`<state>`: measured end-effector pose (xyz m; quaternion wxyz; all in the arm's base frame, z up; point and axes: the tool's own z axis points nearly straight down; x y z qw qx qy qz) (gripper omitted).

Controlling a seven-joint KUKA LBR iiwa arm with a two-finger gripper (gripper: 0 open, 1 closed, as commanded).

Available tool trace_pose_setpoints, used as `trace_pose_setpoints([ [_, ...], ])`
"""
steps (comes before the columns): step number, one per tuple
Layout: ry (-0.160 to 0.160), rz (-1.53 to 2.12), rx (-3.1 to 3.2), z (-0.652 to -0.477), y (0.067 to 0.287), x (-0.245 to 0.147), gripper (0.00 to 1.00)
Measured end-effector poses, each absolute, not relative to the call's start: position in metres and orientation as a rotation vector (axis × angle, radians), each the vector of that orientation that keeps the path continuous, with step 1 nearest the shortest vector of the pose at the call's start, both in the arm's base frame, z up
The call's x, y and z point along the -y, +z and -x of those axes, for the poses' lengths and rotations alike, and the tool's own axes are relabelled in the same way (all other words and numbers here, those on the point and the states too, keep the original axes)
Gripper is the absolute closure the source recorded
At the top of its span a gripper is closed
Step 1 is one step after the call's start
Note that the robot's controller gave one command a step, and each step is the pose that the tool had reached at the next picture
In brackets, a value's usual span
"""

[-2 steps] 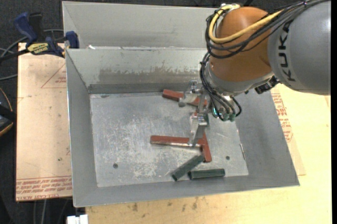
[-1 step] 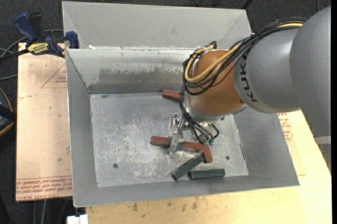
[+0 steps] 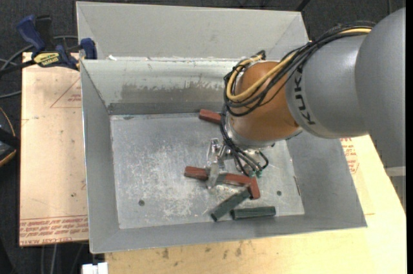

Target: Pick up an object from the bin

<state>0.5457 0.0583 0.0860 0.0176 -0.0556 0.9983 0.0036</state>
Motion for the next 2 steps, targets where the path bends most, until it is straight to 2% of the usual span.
trace_pose_setpoints([
  [1, 0.002, 0.168, -3.133, -0.539, 0.109, -0.064, 1.00],
  [2, 0.002, 0.259, -3.129, -0.545, 0.125, -0.077, 0.00],
])
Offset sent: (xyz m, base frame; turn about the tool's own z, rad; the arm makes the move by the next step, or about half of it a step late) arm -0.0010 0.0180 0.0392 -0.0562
